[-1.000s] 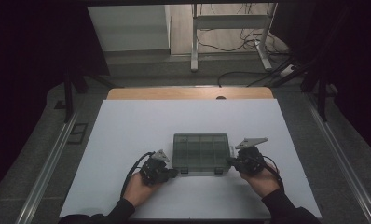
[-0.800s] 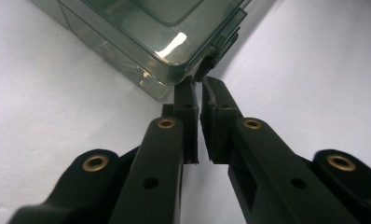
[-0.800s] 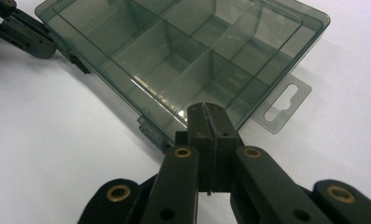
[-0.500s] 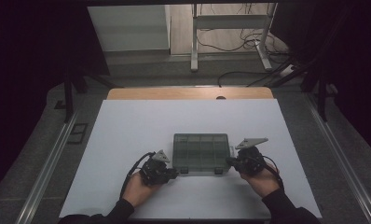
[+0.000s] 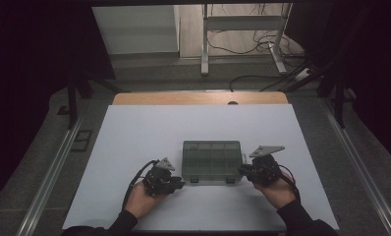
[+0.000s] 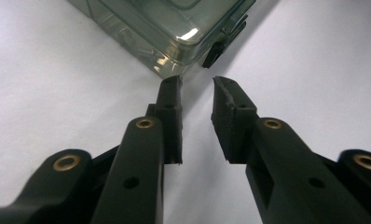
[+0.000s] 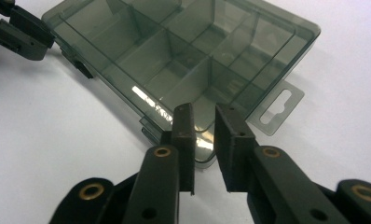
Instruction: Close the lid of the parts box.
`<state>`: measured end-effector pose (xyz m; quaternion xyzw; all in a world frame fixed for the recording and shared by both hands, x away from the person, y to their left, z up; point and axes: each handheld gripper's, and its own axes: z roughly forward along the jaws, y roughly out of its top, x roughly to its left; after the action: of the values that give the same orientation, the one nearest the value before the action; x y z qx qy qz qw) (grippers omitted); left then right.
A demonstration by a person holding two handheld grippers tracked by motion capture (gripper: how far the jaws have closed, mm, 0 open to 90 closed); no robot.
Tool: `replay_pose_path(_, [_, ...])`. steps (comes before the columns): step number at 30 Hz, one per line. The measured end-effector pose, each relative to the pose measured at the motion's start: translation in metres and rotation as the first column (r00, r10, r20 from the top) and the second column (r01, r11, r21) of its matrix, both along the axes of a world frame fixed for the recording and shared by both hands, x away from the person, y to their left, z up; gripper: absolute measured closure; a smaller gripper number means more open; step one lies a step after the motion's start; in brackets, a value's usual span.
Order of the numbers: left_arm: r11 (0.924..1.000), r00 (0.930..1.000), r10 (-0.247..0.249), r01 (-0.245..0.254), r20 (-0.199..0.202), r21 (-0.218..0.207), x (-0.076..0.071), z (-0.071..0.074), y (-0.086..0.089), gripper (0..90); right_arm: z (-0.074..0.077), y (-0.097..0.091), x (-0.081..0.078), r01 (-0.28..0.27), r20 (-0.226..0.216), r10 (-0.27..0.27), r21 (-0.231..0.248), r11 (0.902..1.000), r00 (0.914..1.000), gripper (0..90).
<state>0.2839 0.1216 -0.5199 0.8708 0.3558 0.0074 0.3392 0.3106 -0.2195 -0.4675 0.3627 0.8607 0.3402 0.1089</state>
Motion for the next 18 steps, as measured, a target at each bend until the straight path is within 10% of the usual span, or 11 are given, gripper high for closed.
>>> replay_pose_path(18, [0.9982, 0.9987, 0.027, -0.025, 0.044, -0.055, -0.005, 0.021, 0.028, 56.0, 0.008, -0.007, -0.012, 0.021, 0.052, -0.021, 0.013, 0.9997, 0.9984, 59.9])
